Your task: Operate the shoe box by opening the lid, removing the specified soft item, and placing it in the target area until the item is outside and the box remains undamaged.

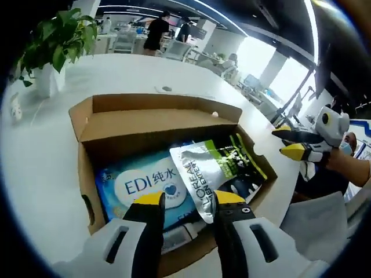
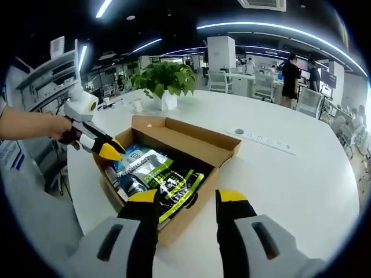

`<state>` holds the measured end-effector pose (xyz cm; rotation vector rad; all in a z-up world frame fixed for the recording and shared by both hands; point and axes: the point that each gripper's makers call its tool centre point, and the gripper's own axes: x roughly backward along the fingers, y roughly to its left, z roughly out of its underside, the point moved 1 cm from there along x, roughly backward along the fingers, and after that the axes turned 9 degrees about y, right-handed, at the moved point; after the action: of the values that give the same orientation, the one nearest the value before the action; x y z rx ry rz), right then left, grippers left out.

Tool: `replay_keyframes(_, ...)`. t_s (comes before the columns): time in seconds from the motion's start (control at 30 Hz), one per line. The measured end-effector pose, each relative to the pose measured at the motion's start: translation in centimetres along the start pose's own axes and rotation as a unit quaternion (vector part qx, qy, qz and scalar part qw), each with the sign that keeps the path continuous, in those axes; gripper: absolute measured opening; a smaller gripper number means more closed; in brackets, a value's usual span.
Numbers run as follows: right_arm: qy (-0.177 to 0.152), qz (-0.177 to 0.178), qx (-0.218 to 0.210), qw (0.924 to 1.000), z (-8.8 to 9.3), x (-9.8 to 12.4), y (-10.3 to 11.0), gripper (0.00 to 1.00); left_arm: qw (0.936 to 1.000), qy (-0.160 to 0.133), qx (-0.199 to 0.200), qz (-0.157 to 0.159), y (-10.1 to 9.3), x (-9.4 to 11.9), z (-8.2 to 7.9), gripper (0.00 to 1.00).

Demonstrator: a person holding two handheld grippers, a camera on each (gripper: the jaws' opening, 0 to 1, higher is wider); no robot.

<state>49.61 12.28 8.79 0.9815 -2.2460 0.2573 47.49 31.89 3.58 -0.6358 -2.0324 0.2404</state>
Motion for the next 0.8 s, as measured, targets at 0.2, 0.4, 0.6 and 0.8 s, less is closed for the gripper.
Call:
replay_keyframes(0.2, -0.010, 0.000, -0.001, 1.0000, 0.1, 0.7, 0.5, 0.37, 0.9990, 0.010, 0.035, 0.025, -0.7, -0.8, 0.5, 0.31)
replay_keyframes(0.4, -0.016, -0.004, 0.000, 0.9999, 0.1, 1.0, 1.1, 0.37, 0.9979, 0.022, 0.045, 0.041, -1.2, -1.8, 0.8, 0.23)
replay_keyframes(0.6, -0.017, -0.008, -0.001, 0.9998, 0.2, 1.1, 1.5, 0.37, 0.9968, 0.024, 0.054, 0.053, -1.5, -2.3, 1.0, 0.08)
replay_keyframes(0.8, -0.014, -0.013, -0.002, 0.9998, 0.4, 0.6, 1.9, 0.36, 0.9953, 0.016, 0.073, 0.061, -1.6, -2.2, 1.0, 0.01)
